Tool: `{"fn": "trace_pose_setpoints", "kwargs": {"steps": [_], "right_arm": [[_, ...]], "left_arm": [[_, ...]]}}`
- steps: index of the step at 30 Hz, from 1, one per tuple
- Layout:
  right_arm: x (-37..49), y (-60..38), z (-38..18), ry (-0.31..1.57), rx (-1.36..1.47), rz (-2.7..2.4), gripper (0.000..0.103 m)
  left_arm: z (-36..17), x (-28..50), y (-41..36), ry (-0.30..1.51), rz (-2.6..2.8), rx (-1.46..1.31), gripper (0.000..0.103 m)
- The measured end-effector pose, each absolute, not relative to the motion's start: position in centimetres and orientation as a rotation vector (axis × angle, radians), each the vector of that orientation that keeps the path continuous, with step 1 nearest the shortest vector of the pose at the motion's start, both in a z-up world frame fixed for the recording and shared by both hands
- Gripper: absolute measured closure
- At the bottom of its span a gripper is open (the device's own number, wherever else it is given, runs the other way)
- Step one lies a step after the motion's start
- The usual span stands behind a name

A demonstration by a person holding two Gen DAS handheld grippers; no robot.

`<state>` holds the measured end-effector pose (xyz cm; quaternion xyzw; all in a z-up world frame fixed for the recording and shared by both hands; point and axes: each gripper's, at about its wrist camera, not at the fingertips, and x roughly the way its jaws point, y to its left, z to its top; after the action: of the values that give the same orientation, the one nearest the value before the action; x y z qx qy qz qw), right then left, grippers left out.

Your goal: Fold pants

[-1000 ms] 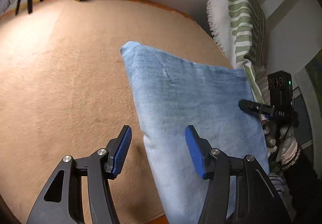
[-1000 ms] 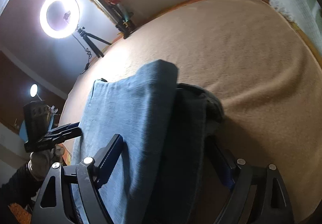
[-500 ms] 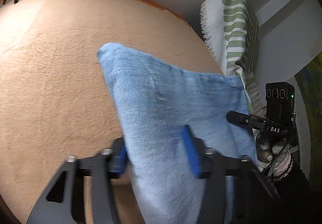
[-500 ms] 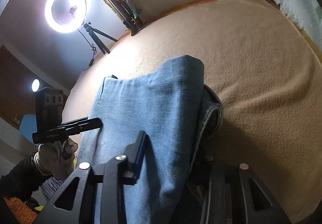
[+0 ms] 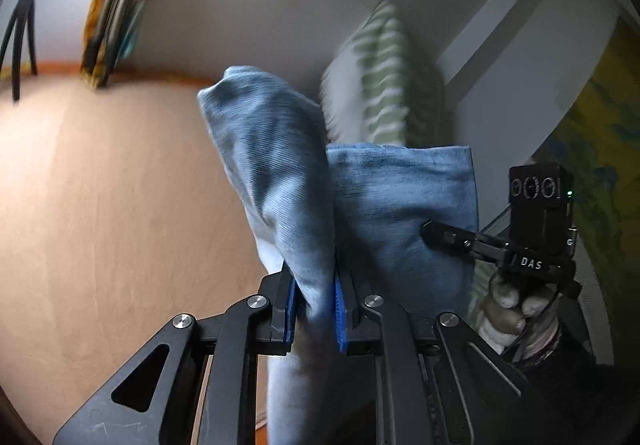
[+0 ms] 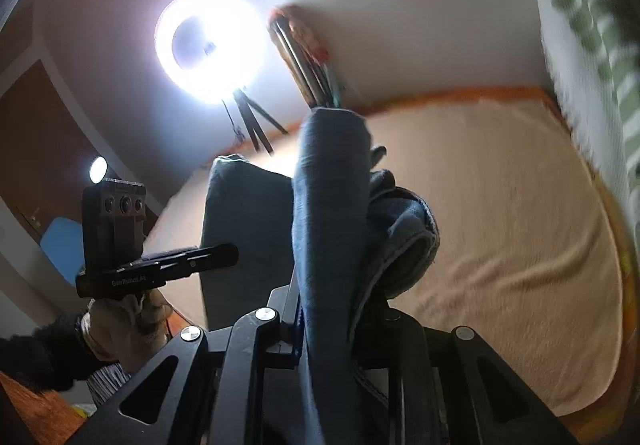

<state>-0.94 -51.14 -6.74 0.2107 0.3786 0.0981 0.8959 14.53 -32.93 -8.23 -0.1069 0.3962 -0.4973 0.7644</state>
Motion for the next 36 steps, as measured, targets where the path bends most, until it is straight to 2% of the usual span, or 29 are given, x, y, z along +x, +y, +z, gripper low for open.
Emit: {"fn": "trace_pose_setpoints", "kwargs": {"steps": [7,12,21,32,33,36], "right_arm": [[2.8,-51.6,-0.8,0.692,0.355,0.189,0.086],[9.4,-53.5,-0.3,0.682,0.356,0.176,0.086],[20.6,-57.4,-4.5,0.723,0.405,0.163,0.086],[31.4,-61.5,-12.8,0.855,0.374,0.106,0.085],[32.1,-61.6,-13.4,0.869,0.359,0.094,0.083],[33.5,-62.0,-14.7,0.894,0.306,0.017,0.064]], "left_arm": [[-3.4,19.3,-34.0,0.747,-1.069,-0.227,0.09],[-2.1,24.1,-35.7,0.71,-1.033,-0.184,0.09],[-5.2,32.9,-38.8,0.746,-0.964,-0.151,0.09],[-11.4,40.8,-41.1,0.812,-0.864,-0.129,0.09],[-12.0,41.2,-41.3,0.813,-0.846,-0.1,0.09],[-12.8,41.9,-41.4,0.836,-0.808,-0.082,0.089]]}}
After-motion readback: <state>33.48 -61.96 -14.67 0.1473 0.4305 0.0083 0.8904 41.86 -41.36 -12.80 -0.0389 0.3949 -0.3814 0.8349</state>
